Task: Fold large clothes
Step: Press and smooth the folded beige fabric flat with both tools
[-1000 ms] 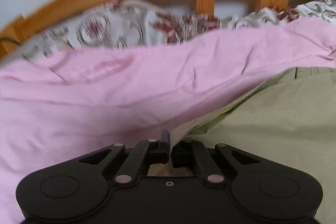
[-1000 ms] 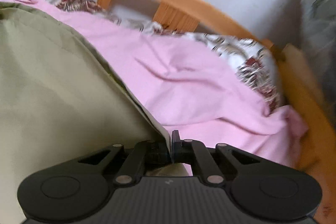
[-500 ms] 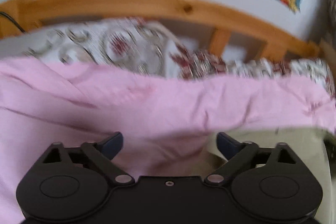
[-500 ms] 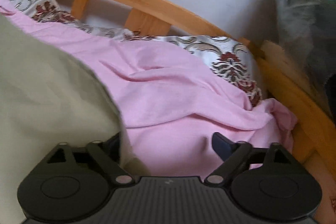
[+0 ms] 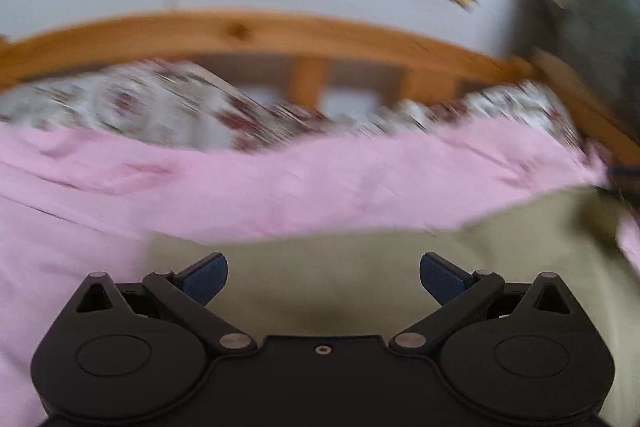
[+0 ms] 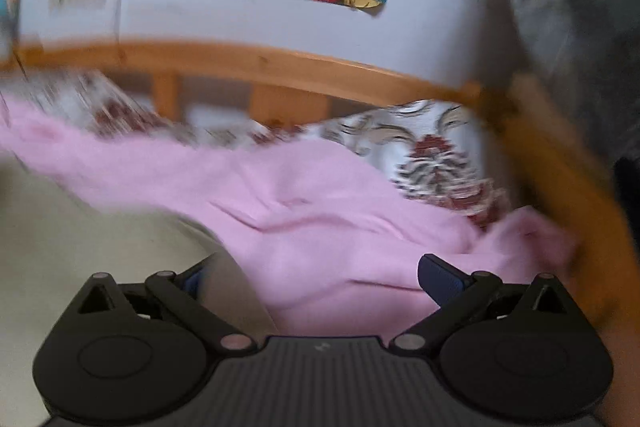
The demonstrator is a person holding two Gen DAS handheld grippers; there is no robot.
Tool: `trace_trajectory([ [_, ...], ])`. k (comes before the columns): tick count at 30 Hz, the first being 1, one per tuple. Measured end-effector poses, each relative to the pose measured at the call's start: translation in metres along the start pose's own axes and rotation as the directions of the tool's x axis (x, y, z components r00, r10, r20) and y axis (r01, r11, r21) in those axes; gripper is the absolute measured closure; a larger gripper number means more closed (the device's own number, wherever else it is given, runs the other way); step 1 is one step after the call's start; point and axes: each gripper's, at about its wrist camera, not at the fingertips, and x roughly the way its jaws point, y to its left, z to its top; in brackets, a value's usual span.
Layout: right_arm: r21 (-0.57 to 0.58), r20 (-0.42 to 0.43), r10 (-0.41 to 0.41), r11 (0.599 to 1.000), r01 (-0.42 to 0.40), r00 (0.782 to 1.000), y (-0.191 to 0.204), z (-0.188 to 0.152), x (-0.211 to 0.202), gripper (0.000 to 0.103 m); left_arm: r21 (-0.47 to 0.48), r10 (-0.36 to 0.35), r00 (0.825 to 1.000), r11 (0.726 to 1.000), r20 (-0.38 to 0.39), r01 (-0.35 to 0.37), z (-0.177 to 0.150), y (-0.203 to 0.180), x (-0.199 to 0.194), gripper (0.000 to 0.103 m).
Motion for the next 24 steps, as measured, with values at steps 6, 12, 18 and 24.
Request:
trace_trajectory([
  [6,0.152,-0.045,-0.049,0.987,0.055,0.998,-0.024,0.027,-0.016,0.000,-0.045,-0.039,0.999,0.998,-0.031,0.037,-0.014,-0.032,0.015,0.001],
  [12,0.193,-0.003,0.045,0.980,-0.043,0.999,0.063,-0.011,-0.016,0.000,0.004,0.244,0.969,0.970,0.043,-0.244,-0.026,-0.053,0.030,0.001],
  [18,-0.004,0.076,-0.121,0.993,0.122,0.990,0.180,-0.033,0.023,0.000,-0.069,0.379,0.923,0.925,0.066,-0.374,-0.042,-0.040,0.052,0.000],
  [24,-0.297,0.228,-0.228,0.910,0.291,0.947,0.222,-0.062,0.066,0.000,-0.109,0.371,0.923,0.926,0.105,-0.361,-0.052,-0.032,0.068,0.000],
])
